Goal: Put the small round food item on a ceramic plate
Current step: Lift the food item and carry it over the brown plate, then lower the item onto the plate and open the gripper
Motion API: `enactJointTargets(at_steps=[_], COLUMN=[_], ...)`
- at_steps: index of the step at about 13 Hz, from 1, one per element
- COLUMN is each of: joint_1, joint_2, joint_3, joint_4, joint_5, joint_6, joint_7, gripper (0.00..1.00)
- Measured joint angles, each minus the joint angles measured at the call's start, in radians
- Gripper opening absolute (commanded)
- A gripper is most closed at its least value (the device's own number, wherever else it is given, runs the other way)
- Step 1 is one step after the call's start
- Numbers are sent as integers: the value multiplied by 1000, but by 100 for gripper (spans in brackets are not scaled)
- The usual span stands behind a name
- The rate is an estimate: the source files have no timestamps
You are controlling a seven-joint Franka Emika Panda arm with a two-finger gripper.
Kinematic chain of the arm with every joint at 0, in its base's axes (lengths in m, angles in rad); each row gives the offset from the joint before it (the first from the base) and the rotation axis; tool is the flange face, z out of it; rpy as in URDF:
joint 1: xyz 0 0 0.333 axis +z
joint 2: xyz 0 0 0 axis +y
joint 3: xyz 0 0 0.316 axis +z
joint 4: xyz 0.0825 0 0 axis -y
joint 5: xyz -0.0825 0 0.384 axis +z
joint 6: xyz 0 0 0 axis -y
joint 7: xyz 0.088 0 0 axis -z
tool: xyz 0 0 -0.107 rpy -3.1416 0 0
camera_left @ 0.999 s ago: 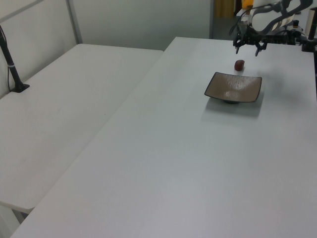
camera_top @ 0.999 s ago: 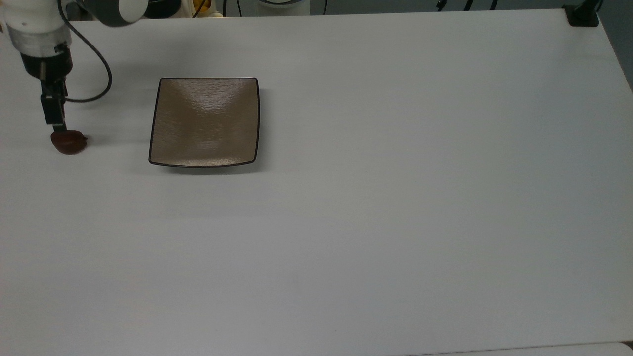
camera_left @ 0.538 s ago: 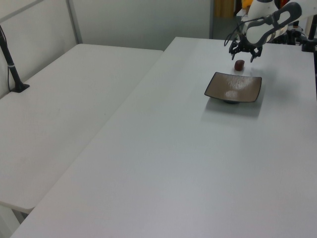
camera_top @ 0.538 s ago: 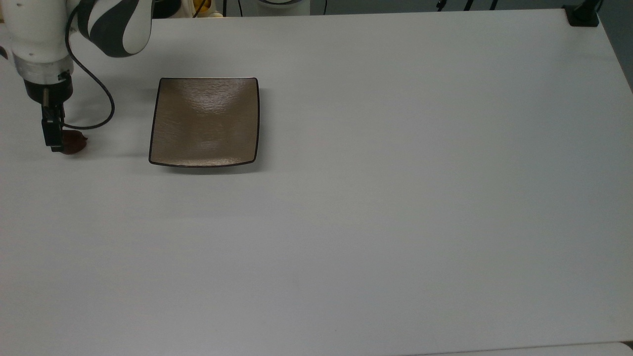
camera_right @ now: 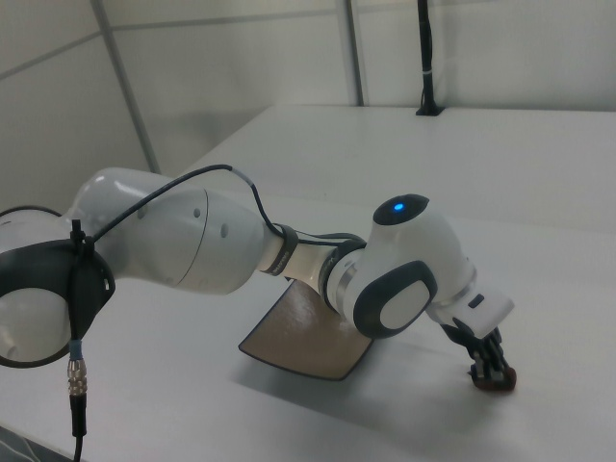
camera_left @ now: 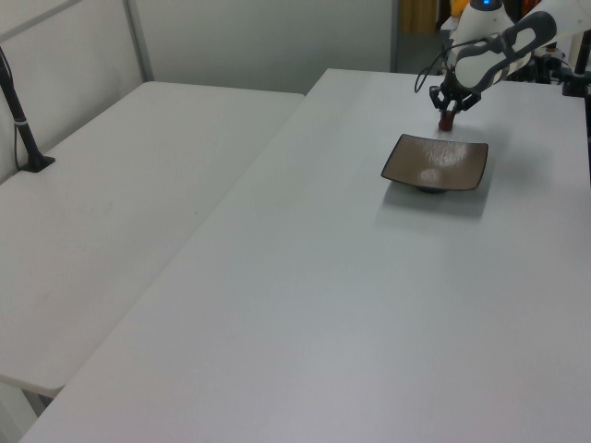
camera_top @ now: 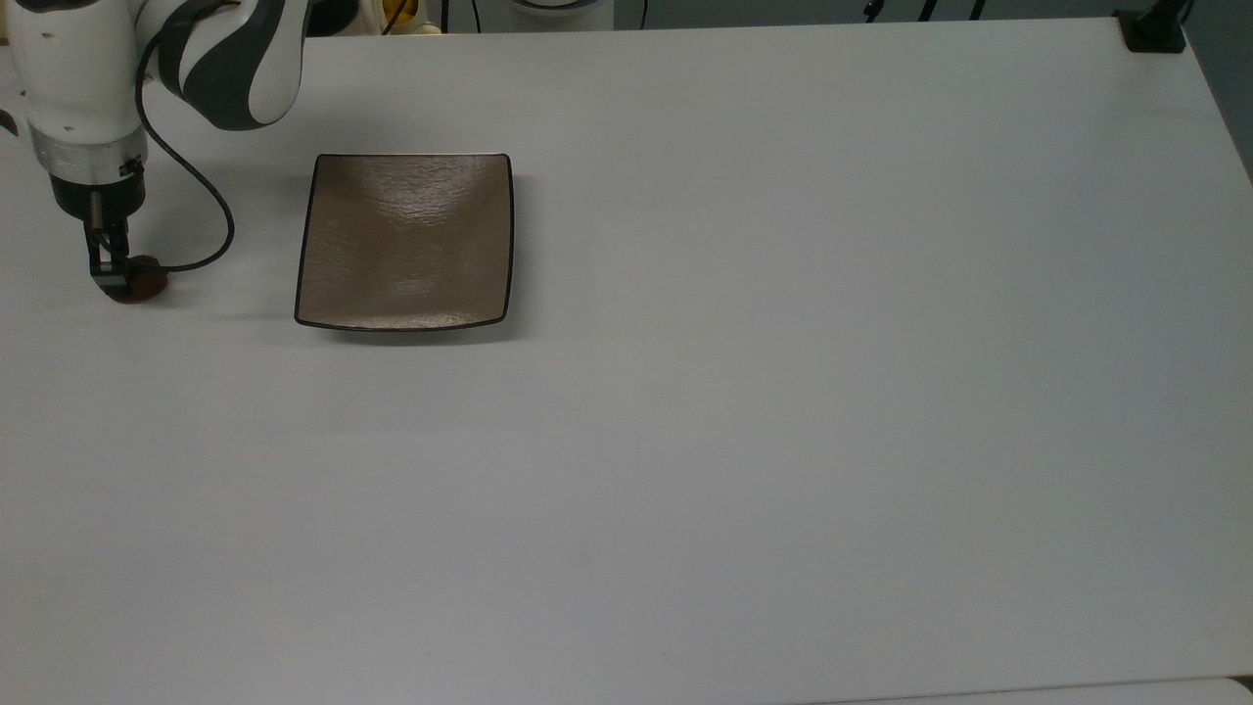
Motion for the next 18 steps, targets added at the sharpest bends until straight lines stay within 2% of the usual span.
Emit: enactJointTargets(at_steps=[3,6,12,15,16,17,18], joint_1=[-7,-15,-11,46,61,71,78], joint_2=[-8,-61,-202,-242,-244,-244,-244], joint_3=[0,15,124,187,203,224,243], joint_4=[7,11,8,-4,-5,-8,-12], joint_5=[-28,-32,-33,-33,-33,-33,-33], joint_6=[0,-110,-315,-441,-461,-471,-475], joint_7=[-7,-90,-187,-198,-198,-198,-198], gripper=[12,12,13,14,25,52,92])
